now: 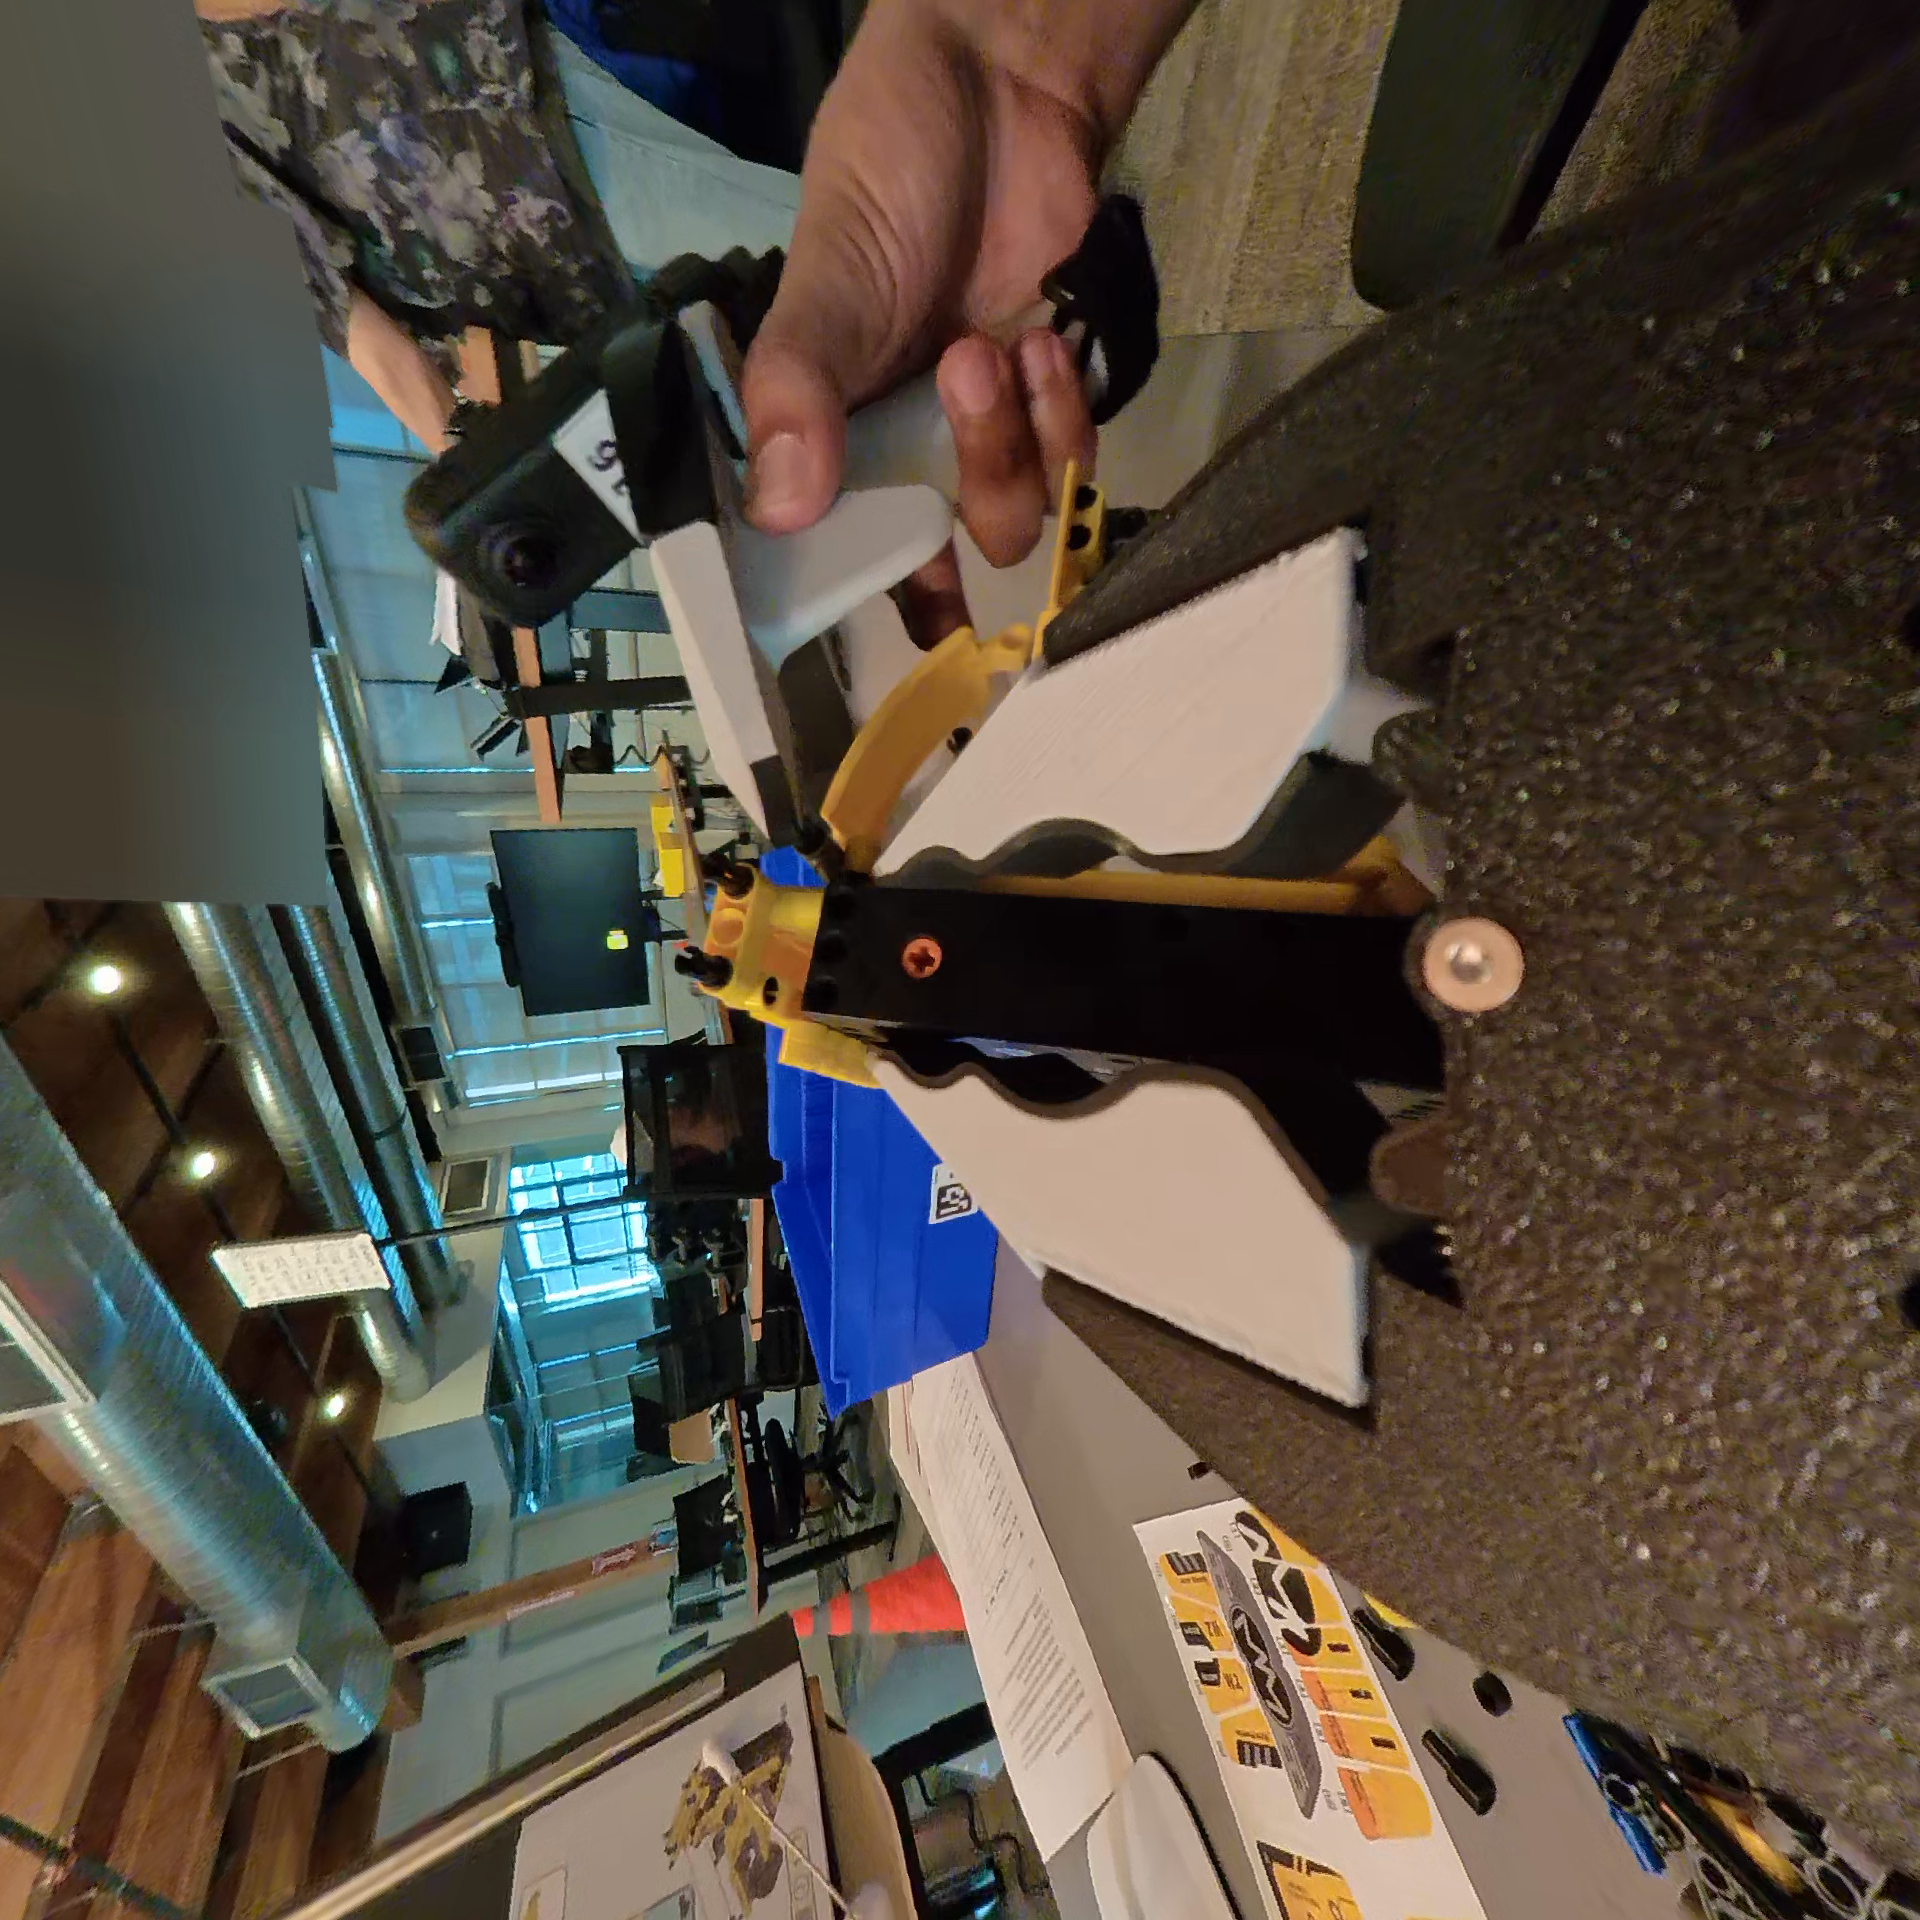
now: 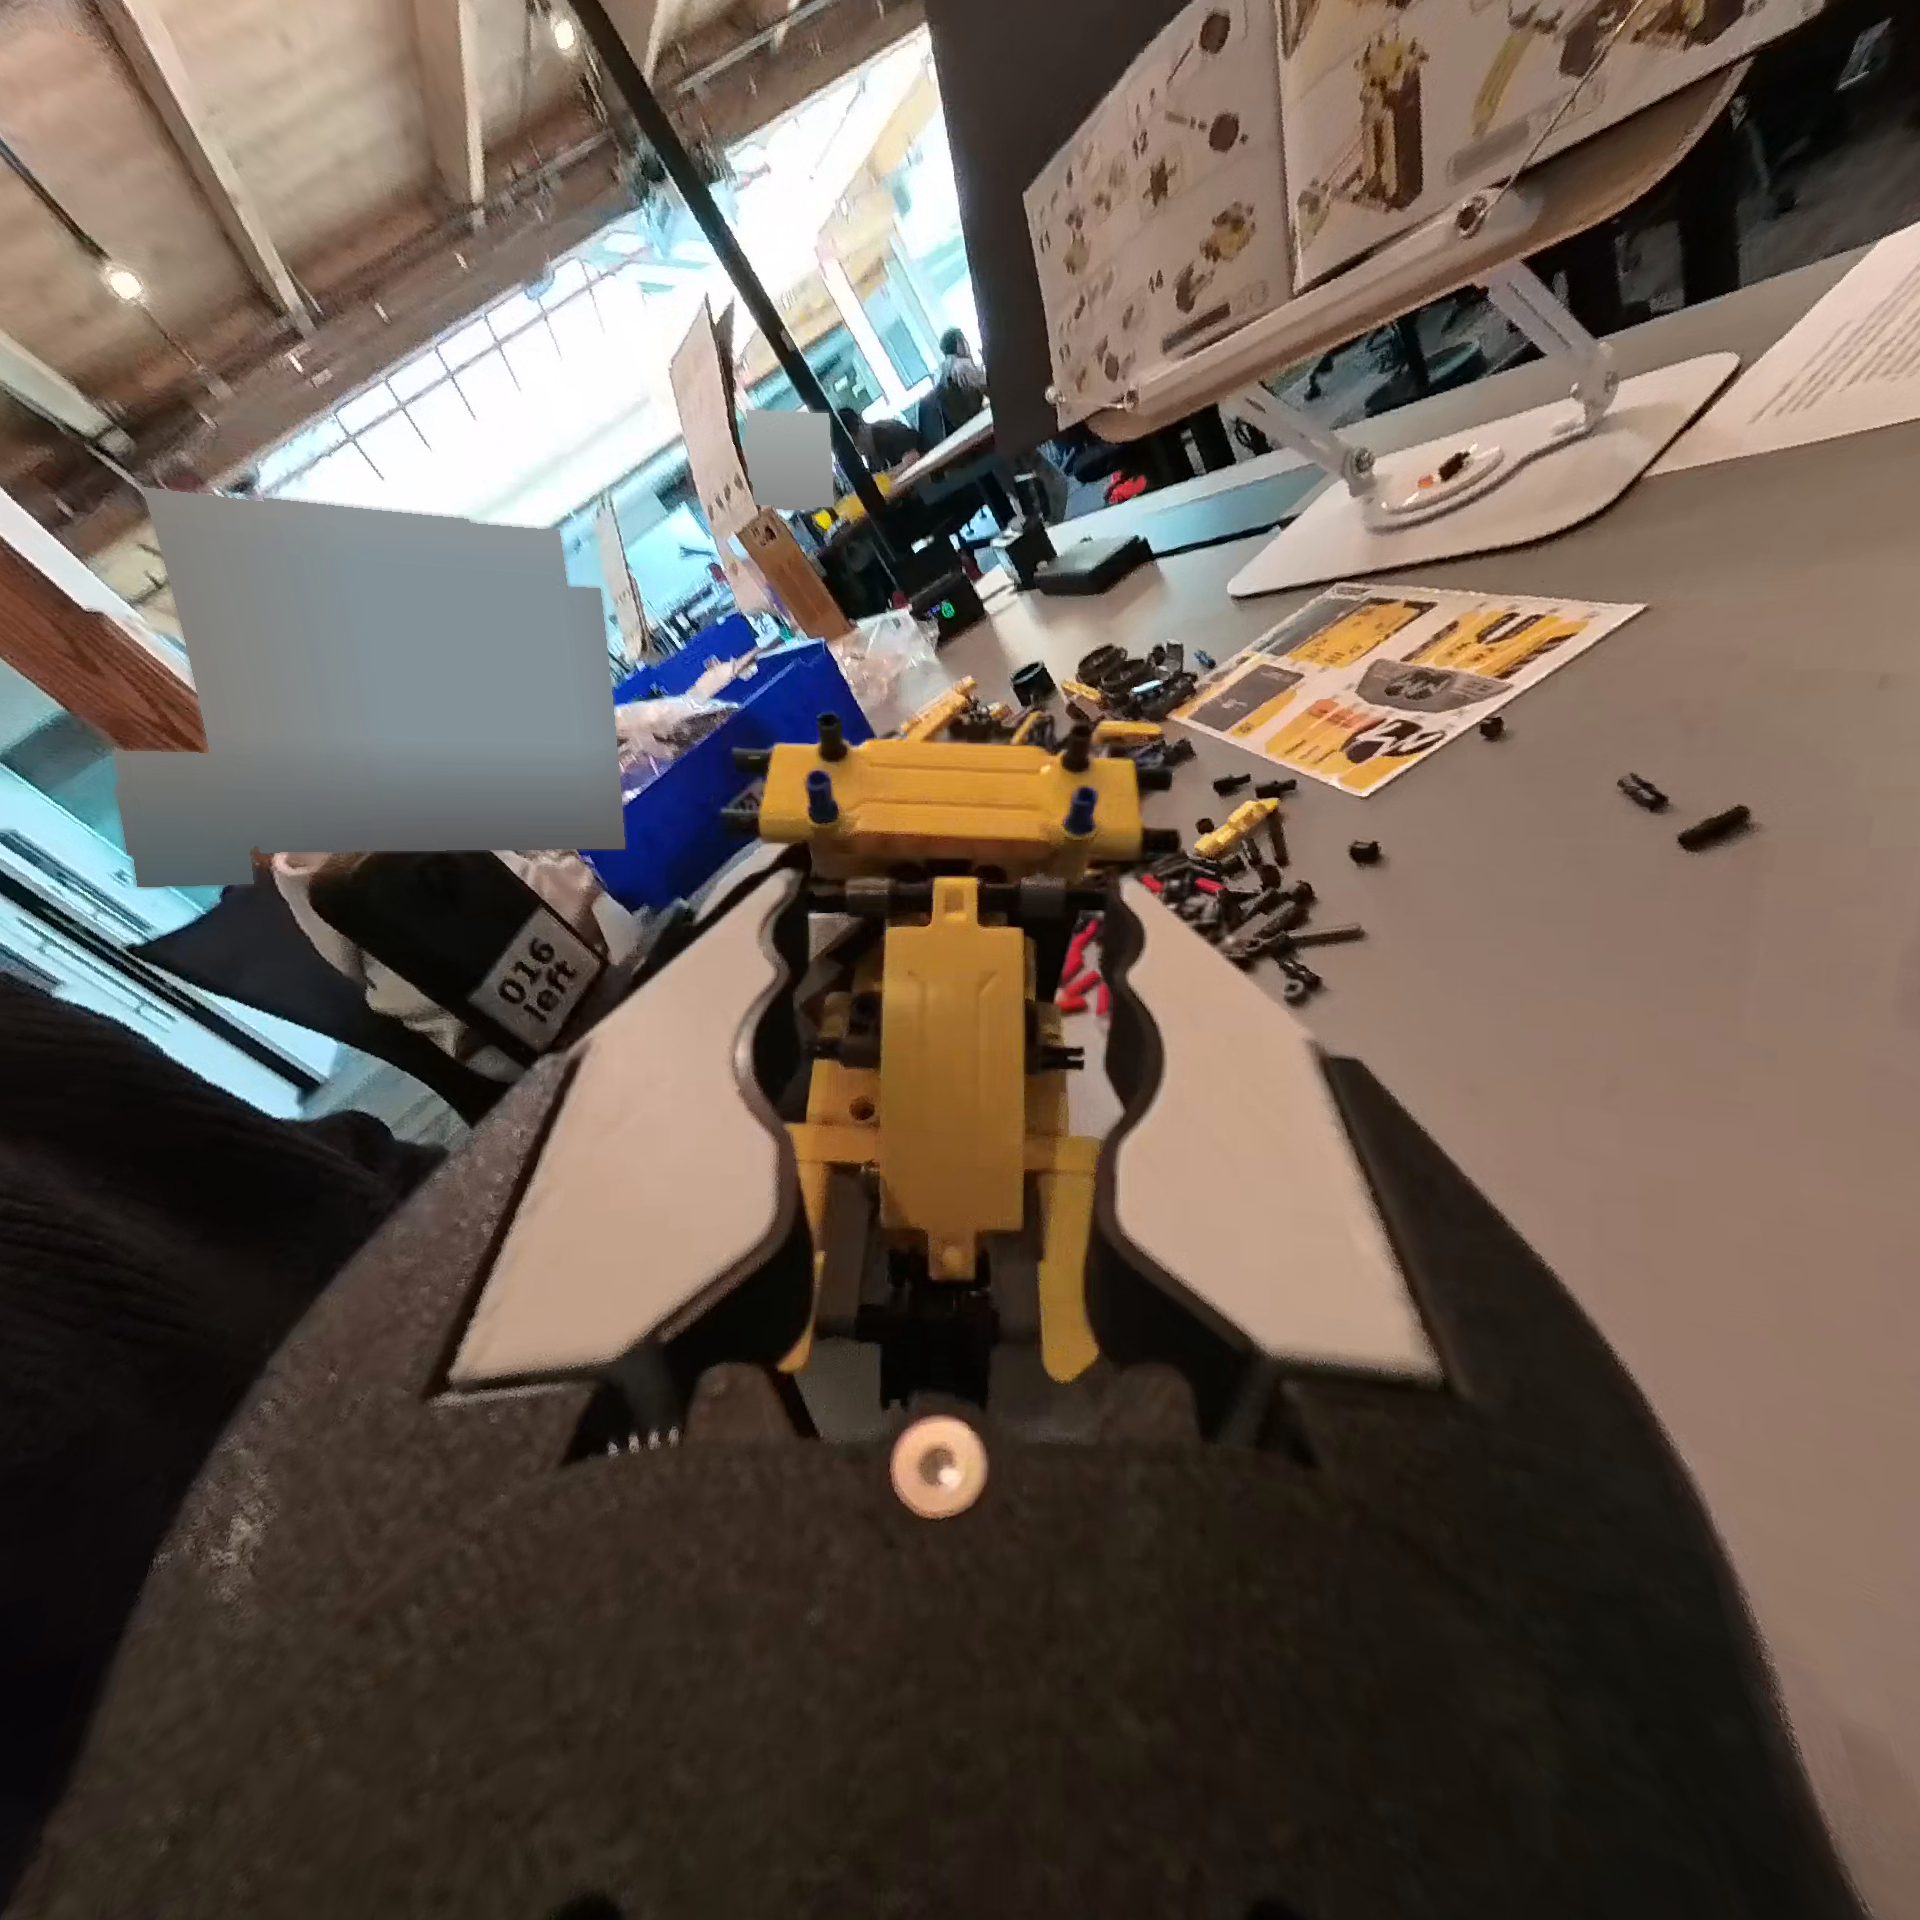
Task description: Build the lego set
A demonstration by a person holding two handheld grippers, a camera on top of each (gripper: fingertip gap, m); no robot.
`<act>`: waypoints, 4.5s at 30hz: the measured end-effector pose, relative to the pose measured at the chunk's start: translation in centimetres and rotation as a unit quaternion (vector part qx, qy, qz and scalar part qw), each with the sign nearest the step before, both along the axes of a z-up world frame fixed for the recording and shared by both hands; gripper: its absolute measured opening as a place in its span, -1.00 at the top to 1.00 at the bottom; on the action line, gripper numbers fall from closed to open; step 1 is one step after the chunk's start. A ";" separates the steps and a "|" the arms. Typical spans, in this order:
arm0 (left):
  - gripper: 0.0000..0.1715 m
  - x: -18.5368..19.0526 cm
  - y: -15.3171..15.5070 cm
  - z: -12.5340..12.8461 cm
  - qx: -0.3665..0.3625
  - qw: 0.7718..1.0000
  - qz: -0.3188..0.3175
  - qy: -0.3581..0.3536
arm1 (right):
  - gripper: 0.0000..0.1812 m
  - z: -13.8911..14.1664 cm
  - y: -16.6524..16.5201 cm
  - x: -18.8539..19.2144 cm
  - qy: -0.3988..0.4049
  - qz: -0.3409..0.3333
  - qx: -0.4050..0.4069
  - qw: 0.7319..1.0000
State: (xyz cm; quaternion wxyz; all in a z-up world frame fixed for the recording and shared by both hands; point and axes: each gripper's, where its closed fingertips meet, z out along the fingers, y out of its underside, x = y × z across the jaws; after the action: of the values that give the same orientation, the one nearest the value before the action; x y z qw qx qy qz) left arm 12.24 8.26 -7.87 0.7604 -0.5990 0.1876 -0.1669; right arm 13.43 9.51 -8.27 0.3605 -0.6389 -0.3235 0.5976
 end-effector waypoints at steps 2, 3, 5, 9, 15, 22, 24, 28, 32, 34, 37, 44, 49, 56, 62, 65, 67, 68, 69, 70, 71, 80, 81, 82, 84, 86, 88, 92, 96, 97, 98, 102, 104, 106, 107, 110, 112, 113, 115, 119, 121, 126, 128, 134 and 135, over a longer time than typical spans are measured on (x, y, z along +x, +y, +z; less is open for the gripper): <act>0.68 0.3 0.0 -0.2 -0.003 1.000 -0.004 0.006 | 0.38 -0.2 0.0 0.3 -0.015 0.005 0.008 1.000; 0.68 0.5 0.1 -0.3 -0.004 1.000 -0.006 0.008 | 0.39 -0.3 0.0 0.4 -0.021 0.008 0.008 1.000; 0.68 0.7 0.2 -0.6 -0.012 1.000 -0.008 0.015 | 0.39 -0.8 -0.1 0.7 -0.031 0.016 0.006 0.999; 0.68 1.2 0.2 -1.3 -0.037 0.999 -0.014 0.025 | 0.39 -1.5 -0.1 1.2 -0.018 0.022 -0.016 0.999; 0.66 1.3 -0.1 -2.7 -0.137 0.990 0.001 -0.026 | 0.39 -1.8 -0.2 1.1 -0.005 0.021 -0.027 0.999; 0.63 0.3 -2.3 -3.3 -0.203 0.974 0.016 -0.098 | 0.39 -1.5 -2.3 -0.7 -0.072 0.059 0.052 0.994; 0.64 -0.2 -2.7 -3.4 -0.198 0.976 0.021 -0.093 | 0.39 -1.6 -2.8 -1.2 -0.094 0.061 0.085 0.990; 0.65 -0.9 -3.1 -3.6 -0.199 0.974 0.018 -0.107 | 0.38 -1.6 -3.2 -1.8 -0.118 0.051 0.136 0.982; 0.65 -1.4 -3.3 -3.6 -0.202 0.972 0.017 -0.118 | 0.38 -1.1 -3.2 -1.9 -0.117 0.039 0.160 0.979; 0.65 -1.5 -3.4 -3.6 -0.203 0.972 0.015 -0.118 | 0.38 -0.8 -3.3 -2.2 -0.116 0.045 0.164 0.979; 0.65 -1.8 -3.6 -3.7 -0.208 0.970 0.017 -0.128 | 0.38 -1.1 -3.5 -2.9 -0.143 0.055 0.178 0.972; 0.67 -3.2 -4.1 -4.1 -0.225 0.961 0.023 -0.160 | 0.37 -1.9 -4.0 -4.5 -0.205 0.089 0.215 0.950; 0.68 -3.8 -4.3 -4.2 -0.228 0.954 0.018 -0.195 | 0.38 -2.0 -4.5 -5.0 -0.240 0.112 0.213 0.941; 0.68 -4.0 -4.5 -4.3 -0.224 0.950 0.012 -0.215 | 0.37 -2.1 -4.7 -5.0 -0.270 0.111 0.213 0.932; 0.69 -4.1 -4.5 -4.3 -0.222 0.949 0.011 -0.223 | 0.37 -2.3 -4.7 -4.4 -0.290 0.107 0.215 0.926; 0.68 -4.0 -4.6 -4.3 -0.223 0.948 0.005 -0.225 | 0.37 -2.3 -4.8 -4.4 -0.292 0.104 0.217 0.925; 0.68 -4.0 -4.6 -4.3 -0.223 0.948 0.003 -0.226 | 0.37 -2.3 -4.9 -4.3 -0.297 0.104 0.218 0.924; 0.68 -3.9 -4.6 -4.3 -0.223 0.948 0.002 -0.225 | 0.37 -2.3 -4.9 -4.3 -0.301 0.104 0.220 0.922; 0.68 -3.9 -4.6 -4.3 -0.223 0.949 0.002 -0.225 | 0.38 -2.3 -4.8 -4.3 -0.303 0.103 0.222 0.921; 0.68 -3.9 -4.6 -4.3 -0.223 0.949 0.003 -0.224 | 0.38 -2.3 -4.8 -4.3 -0.302 0.099 0.224 0.921; 0.68 -4.0 -4.6 -4.3 -0.223 0.948 0.004 -0.225 | 0.38 -2.1 -4.7 -4.5 -0.298 0.093 0.226 0.923; 0.69 -4.3 -4.5 -4.5 -0.228 0.937 0.016 -0.264 | 0.38 -2.1 -4.4 -5.6 -0.286 0.071 0.187 0.937; 0.69 -4.3 -4.5 -4.5 -0.228 0.936 0.018 -0.266 | 0.38 -2.0 -4.4 -5.7 -0.286 0.073 0.188 0.937; 0.69 -4.4 -4.5 -4.5 -0.229 0.935 0.020 -0.270 | 0.38 -2.0 -4.4 -5.8 -0.287 0.074 0.189 0.936; 0.69 -4.6 -4.5 -4.6 -0.233 0.930 0.020 -0.284 | 0.38 -1.9 -4.6 -6.0 -0.283 0.076 0.190 0.937; 0.69 -4.6 -4.4 -4.7 -0.236 0.927 0.016 -0.291 | 0.38 -2.2 -4.6 -6.2 -0.284 0.078 0.186 0.937; 0.70 -4.7 -4.4 -4.7 -0.237 0.926 0.020 -0.292 | 0.38 -2.2 -4.5 -6.3 -0.280 0.074 0.183 0.939; 0.70 -4.8 -4.4 -4.7 -0.235 0.927 0.024 -0.292 | 0.38 -2.3 -4.4 -6.5 -0.283 0.071 0.176 0.940; 0.70 -4.8 -4.5 -4.7 -0.232 0.929 0.026 -0.288 | 0.38 -2.5 -4.5 -6.3 -0.305 0.077 0.178 0.932; 0.70 -4.8 -4.5 -4.7 -0.231 0.930 0.029 -0.285 | 0.38 -2.6 -4.5 -6.2 -0.312 0.079 0.180 0.930; 0.70 -4.8 -4.5 -4.7 -0.229 0.931 0.031 -0.283 | 0.38 -2.7 -4.5 -6.2 -0.317 0.081 0.181 0.927; 0.70 -4.7 -4.5 -4.7 -0.227 0.933 0.032 -0.276 | 0.38 -2.7 -4.6 -6.1 -0.331 0.091 0.182 0.922; 0.70 -4.6 -4.6 -4.7 -0.224 0.936 0.034 -0.271 | 0.38 -2.6 -4.6 -6.0 -0.334 0.093 0.184 0.920; 0.70 -4.5 -4.6 -4.6 -0.222 0.937 0.035 -0.267 | 0.38 -2.6 -4.6 -5.9 -0.334 0.094 0.183 0.920; 0.70 -4.5 -4.6 -4.6 -0.221 0.938 0.035 -0.265 | 0.38 -2.6 -4.7 -5.9 -0.333 0.094 0.181 0.921; 0.70 -4.4 -4.7 -4.6 -0.217 0.940 0.036 -0.259 | 0.38 -2.5 -4.7 -5.8 -0.322 0.091 0.176 0.926; 0.70 -4.3 -4.7 -4.5 -0.212 0.943 0.039 -0.252 | 0.38 -2.5 -4.7 -5.7 -0.316 0.088 0.176 0.928; 0.70 -4.3 -4.7 -4.5 -0.209 0.945 0.041 -0.248 | 0.38 -2.4 -4.7 -5.6 -0.315 0.086 0.177 0.929; 0.70 -4.2 -4.8 -4.4 -0.203 0.948 0.045 -0.241 | 0.38 -2.4 -4.8 -5.5 -0.312 0.082 0.180 0.929; 0.70 -4.1 -4.8 -4.3 -0.196 0.952 0.054 -0.227 | 0.38 -2.4 -4.9 -5.4 -0.306 0.072 0.184 0.931; 0.70 -3.9 -4.8 -4.3 -0.197 0.953 0.051 -0.225 | 0.38 -2.4 -4.9 -5.3 -0.301 0.067 0.181 0.934; 0.70 -3.5 -4.8 -4.4 -0.199 0.956 0.047 -0.212 | 0.38 -2.4 -4.9 -4.9 -0.297 0.064 0.183 0.935; 0.70 -3.4 -4.8 -4.4 -0.197 0.958 0.048 -0.204 | 0.38 -2.4 -4.9 -4.8 -0.296 0.065 0.183 0.935; 0.70 -2.8 -4.9 -4.3 -0.182 0.968 0.062 -0.161 | 0.38 -2.0 -5.0 -4.3 -0.290 0.069 0.190 0.936; 0.71 -2.7 -4.9 -4.3 -0.182 0.969 0.062 -0.155 | 0.38 -2.0 -5.0 -4.2 -0.288 0.069 0.191 0.936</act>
State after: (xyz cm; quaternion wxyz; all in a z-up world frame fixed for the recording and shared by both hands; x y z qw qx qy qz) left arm 9.51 3.34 -12.16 0.6675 -0.7043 -0.0036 -0.2416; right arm 9.22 4.53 -10.26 0.3249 -0.6788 -0.5647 0.3389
